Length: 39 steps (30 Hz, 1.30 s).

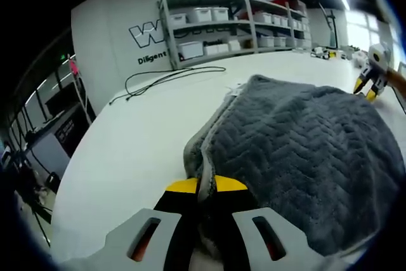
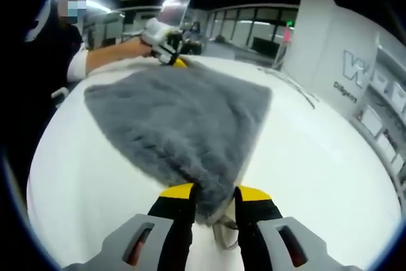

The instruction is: Open the folded towel by lifting each exposed corner and separating the folded layers until the towel lies flat within the target outline without major curled edges

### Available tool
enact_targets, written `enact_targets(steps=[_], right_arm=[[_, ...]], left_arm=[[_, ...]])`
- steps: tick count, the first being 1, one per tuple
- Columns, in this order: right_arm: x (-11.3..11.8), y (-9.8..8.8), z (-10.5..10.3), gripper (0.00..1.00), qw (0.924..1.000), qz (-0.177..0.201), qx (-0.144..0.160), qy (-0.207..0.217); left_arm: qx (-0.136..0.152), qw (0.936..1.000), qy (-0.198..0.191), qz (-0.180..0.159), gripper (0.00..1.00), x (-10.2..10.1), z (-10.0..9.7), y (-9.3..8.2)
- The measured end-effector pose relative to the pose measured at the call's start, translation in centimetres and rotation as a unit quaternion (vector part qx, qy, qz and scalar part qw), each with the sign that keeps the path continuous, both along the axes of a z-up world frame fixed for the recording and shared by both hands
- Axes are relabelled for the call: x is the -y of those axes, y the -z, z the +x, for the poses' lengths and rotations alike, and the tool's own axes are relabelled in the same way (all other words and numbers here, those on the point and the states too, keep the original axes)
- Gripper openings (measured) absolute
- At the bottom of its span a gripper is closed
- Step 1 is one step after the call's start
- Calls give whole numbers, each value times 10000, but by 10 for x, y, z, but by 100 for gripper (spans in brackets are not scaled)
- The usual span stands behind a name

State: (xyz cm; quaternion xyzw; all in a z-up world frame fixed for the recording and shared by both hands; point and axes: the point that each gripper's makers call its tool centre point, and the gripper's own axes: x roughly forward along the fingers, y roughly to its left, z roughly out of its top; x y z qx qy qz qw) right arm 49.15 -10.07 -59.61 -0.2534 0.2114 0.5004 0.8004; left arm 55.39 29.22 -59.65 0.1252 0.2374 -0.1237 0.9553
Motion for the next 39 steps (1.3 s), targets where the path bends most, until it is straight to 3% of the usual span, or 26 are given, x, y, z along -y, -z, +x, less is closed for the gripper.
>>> enact_targets(steps=[39], right_arm=[[6, 0, 19, 20, 10000, -3, 47, 49]], left_arm=[[18, 10000, 17, 1, 6, -1, -18, 0]])
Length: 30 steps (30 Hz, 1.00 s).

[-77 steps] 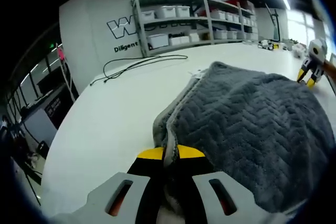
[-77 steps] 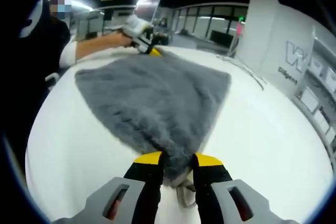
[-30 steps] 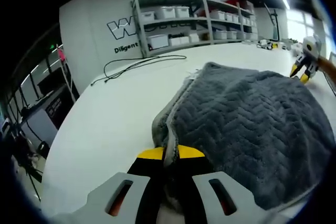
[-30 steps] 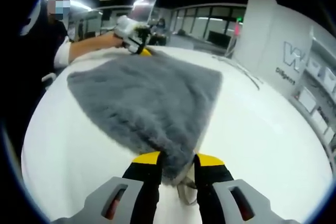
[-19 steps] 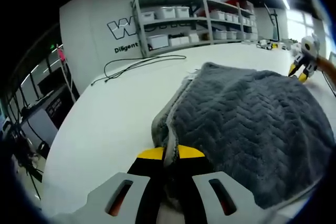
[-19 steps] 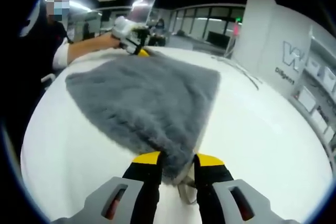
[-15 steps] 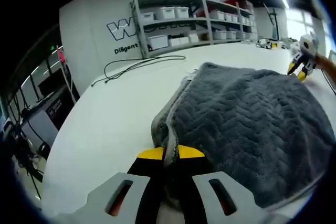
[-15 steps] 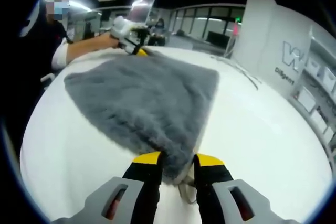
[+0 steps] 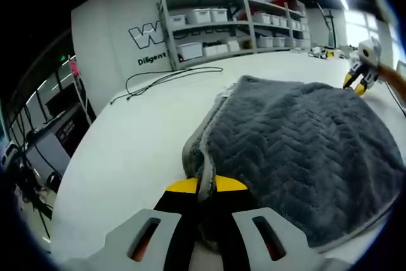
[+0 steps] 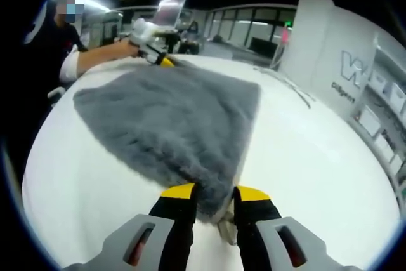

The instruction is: Open the folded towel by lifting each exposed corner and separating the folded layers until the towel lies flat within the target outline without major curled edges

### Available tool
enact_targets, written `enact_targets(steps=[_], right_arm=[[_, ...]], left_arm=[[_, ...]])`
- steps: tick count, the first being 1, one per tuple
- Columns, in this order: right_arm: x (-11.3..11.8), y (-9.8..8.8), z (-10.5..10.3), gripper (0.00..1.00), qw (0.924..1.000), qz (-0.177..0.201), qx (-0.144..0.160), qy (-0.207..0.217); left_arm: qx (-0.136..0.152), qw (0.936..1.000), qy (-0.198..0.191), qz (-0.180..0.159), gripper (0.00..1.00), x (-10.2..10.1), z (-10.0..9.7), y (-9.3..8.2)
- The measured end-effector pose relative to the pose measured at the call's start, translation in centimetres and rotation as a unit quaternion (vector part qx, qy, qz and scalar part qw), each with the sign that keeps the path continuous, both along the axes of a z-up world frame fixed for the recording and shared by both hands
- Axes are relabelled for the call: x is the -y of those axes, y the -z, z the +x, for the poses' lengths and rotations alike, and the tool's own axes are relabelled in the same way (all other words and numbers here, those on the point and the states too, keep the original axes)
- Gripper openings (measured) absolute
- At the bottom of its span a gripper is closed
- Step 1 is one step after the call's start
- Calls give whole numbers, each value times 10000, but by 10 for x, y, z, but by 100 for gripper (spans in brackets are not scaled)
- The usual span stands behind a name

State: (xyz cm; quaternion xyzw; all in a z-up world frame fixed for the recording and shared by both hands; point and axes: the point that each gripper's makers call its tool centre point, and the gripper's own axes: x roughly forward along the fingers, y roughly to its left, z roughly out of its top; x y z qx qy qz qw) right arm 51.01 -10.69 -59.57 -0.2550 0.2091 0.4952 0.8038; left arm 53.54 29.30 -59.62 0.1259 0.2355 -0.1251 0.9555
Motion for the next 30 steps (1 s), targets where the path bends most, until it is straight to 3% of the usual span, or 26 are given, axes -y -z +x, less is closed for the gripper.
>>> enact_targets(steps=[30], right_arm=[[1, 1, 7, 20, 9999, 28, -83, -88]], left_arm=[[18, 9998, -128, -116, 6, -1, -7, 1]])
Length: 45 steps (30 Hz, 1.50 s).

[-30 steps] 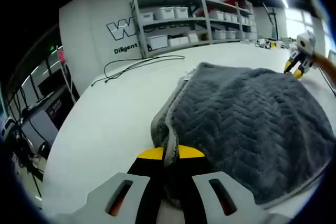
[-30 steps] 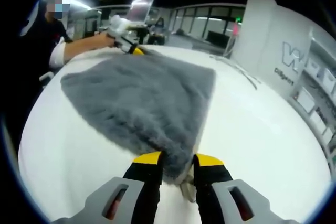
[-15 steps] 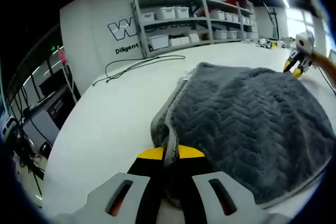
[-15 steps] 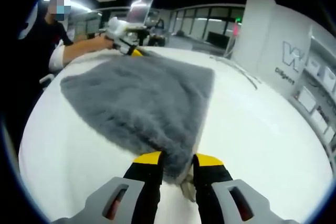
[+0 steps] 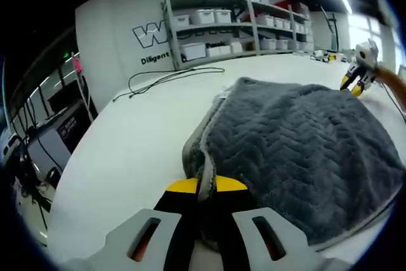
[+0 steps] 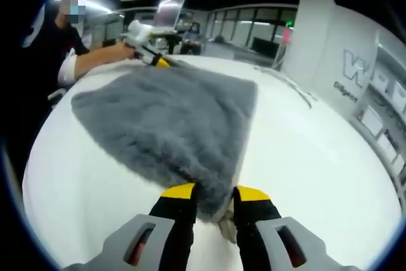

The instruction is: Open the folded towel by lifting each exposed corner and separating the folded layers until the towel lies flat within the target outline without major curled edges

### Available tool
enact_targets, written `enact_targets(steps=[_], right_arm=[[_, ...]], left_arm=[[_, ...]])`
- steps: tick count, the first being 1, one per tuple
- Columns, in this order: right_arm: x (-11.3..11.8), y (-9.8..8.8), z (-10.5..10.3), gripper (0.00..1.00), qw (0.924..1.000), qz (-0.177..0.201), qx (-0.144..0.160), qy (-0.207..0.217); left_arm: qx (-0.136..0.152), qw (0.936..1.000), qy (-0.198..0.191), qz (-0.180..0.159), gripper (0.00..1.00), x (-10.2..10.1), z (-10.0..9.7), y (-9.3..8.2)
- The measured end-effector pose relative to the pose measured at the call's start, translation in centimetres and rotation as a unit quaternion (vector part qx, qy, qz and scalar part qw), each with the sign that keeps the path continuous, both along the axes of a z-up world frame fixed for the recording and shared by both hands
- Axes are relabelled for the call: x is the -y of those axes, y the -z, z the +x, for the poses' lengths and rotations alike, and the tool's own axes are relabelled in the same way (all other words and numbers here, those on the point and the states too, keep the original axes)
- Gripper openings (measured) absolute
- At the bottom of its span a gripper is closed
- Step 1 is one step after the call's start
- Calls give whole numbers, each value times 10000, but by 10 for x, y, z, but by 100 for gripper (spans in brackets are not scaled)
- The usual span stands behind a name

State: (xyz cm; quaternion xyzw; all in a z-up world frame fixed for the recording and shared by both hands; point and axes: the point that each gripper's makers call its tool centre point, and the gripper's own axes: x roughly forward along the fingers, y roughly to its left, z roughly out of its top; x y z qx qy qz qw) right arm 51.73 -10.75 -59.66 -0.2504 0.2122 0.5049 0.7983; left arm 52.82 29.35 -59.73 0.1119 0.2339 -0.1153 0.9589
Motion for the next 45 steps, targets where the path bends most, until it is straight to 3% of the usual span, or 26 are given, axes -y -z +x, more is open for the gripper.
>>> enact_targets(steps=[45], right_arm=[[7, 0, 13, 21, 9999, 116, -57, -100]], left_arm=[[-38, 9998, -148, -111, 6, 2, -10, 0]])
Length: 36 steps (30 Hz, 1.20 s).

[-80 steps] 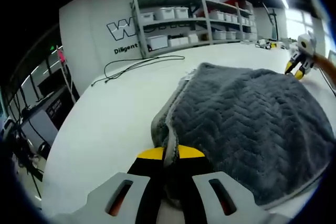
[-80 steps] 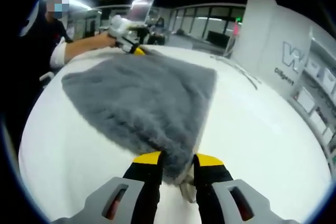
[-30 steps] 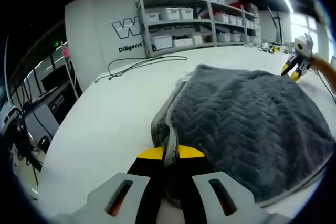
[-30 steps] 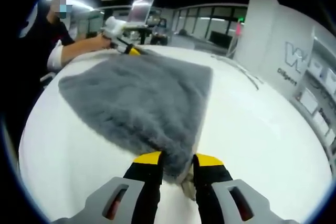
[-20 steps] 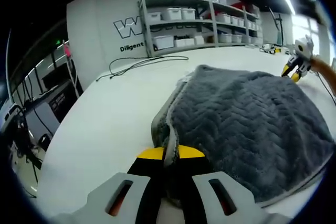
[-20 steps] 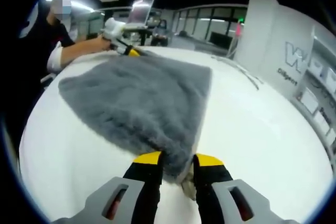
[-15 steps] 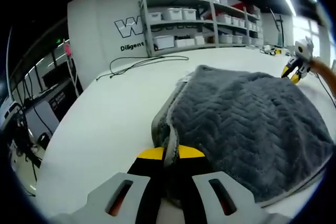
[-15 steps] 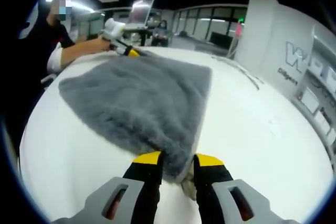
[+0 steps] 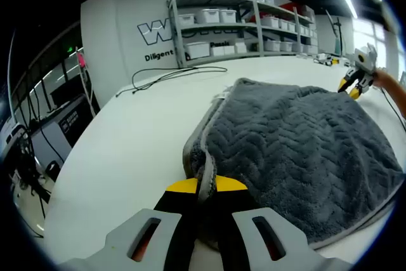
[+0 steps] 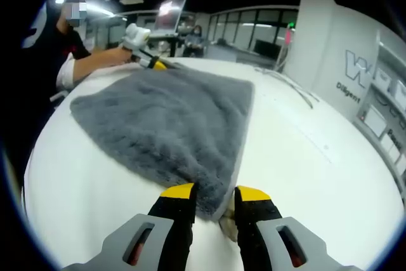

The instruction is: Open the folded towel by lifting each exposed corner and separating the folded layers until the towel lies flat within the target outline without major curled edges

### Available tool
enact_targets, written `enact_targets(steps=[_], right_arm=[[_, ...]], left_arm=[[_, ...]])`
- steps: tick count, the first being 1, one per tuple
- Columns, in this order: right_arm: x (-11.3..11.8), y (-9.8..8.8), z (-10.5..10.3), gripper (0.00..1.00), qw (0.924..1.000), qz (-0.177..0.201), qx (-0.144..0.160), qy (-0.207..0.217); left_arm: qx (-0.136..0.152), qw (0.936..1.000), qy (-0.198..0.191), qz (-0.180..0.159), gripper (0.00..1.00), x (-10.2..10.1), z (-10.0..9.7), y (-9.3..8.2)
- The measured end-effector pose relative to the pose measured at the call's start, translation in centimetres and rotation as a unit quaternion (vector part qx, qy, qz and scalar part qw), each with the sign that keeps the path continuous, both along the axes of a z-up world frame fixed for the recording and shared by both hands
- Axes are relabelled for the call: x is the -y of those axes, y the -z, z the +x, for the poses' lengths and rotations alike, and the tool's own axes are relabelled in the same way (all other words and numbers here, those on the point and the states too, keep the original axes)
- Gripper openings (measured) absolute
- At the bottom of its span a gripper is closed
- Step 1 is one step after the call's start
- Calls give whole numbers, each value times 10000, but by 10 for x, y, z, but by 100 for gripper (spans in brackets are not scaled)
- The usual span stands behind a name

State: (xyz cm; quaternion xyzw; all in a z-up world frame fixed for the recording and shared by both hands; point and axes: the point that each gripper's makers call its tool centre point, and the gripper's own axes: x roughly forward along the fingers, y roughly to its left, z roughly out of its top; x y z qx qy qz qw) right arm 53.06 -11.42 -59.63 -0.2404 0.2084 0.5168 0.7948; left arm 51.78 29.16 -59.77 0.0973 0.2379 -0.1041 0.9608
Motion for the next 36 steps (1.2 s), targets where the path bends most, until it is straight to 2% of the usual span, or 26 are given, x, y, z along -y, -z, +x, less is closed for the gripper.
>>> enact_targets(steps=[36], right_arm=[[0, 0, 9, 21, 9997, -202, 77, -66]], left_arm=[[22, 10000, -55, -51, 6, 2, -12, 0]])
